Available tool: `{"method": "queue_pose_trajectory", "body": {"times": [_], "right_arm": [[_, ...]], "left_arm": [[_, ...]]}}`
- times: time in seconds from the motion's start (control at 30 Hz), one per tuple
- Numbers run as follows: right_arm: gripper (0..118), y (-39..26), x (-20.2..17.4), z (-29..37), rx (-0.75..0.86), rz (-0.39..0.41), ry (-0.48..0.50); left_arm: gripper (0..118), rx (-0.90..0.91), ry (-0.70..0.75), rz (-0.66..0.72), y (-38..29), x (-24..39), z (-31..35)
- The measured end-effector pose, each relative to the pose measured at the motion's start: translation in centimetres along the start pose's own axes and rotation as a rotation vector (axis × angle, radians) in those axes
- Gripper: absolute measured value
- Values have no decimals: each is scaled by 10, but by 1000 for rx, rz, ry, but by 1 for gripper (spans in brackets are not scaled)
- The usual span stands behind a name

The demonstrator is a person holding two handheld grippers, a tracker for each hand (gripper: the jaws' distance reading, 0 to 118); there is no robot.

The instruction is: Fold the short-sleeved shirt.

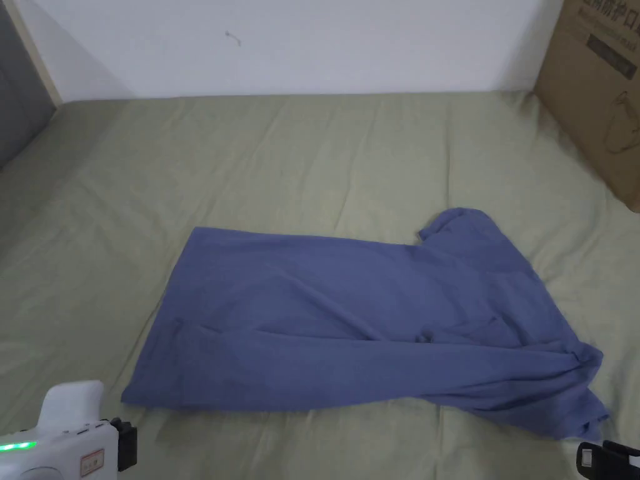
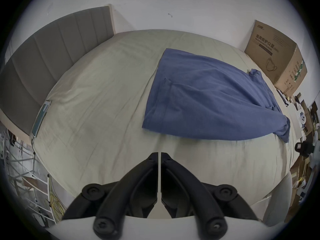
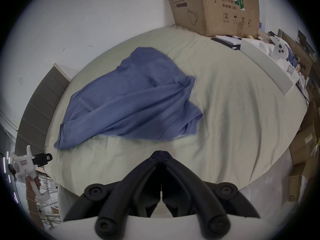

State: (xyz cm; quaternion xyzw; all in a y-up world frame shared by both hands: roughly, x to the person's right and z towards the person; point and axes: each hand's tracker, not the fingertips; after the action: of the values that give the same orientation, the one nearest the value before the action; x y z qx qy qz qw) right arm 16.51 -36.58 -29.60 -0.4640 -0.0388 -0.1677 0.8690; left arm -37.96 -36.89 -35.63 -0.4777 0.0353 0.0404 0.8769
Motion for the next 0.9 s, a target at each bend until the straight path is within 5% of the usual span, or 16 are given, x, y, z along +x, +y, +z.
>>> {"method": "queue_pose_trajectory", "body": {"times": [0.1, 0.13, 0.17, 0.2, 0.23, 0.27, 0.37, 0.47, 0.57, 0.6, 0.63, 0.67, 0.7, 0.73, 0.77, 0.9], "right_arm": [[0, 0, -1, -2, -7, -1, 1], [0, 0, -2, -2, -8, -5, 1], [0, 1, -2, -2, -8, -7, 7], [0, 3, -2, -3, -8, -8, 8], [0, 4, -2, -5, -8, -8, 4], [0, 5, -2, -6, -9, -5, 1], [0, 8, 2, -9, -11, -18, -4], [0, 8, 6, -12, -15, -41, -7], [0, 10, 7, -17, -4, -58, -58], [3, 13, 8, -19, -2, -60, -65], [17, 18, 10, -21, 1, -64, -67], [43, 22, 11, -26, 1, -66, -64], [82, 27, 13, -33, -1, -66, -60], [99, 31, 14, -41, 1, -66, -68], [104, 35, 16, -49, 5, -65, -88], [89, 51, 22, -84, -46, -101, -121]], "left_arm": [[5, 30, 13, -12, 8, 0, 5], [20, 55, -2, -7, 13, -2, 4], [49, 64, 0, -1, 18, -3, 2], [90, 57, -8, 4, 25, -4, -1], [109, 52, -13, 15, 33, -5, -9], [113, 51, -25, 27, 39, -7, -18], [111, 9, -9, 28, 54, -4, -52], [75, -117, 10, 35, 55, -2, -89], [62, -79, -15, -17, 55, 3, -71], [39, -78, -29, -52, 58, 3, -67], [16, -73, -69, -35, 61, -1, -66], [10, -82, -126, 19, 65, -7, -68], [10, -104, -119, 60, 66, -7, -65], [10, -120, -106, 76, 66, -8, -66], [10, -123, -110, 75, 67, -9, -67], [9, -108, -110, 79, 64, -3, -59]]}}
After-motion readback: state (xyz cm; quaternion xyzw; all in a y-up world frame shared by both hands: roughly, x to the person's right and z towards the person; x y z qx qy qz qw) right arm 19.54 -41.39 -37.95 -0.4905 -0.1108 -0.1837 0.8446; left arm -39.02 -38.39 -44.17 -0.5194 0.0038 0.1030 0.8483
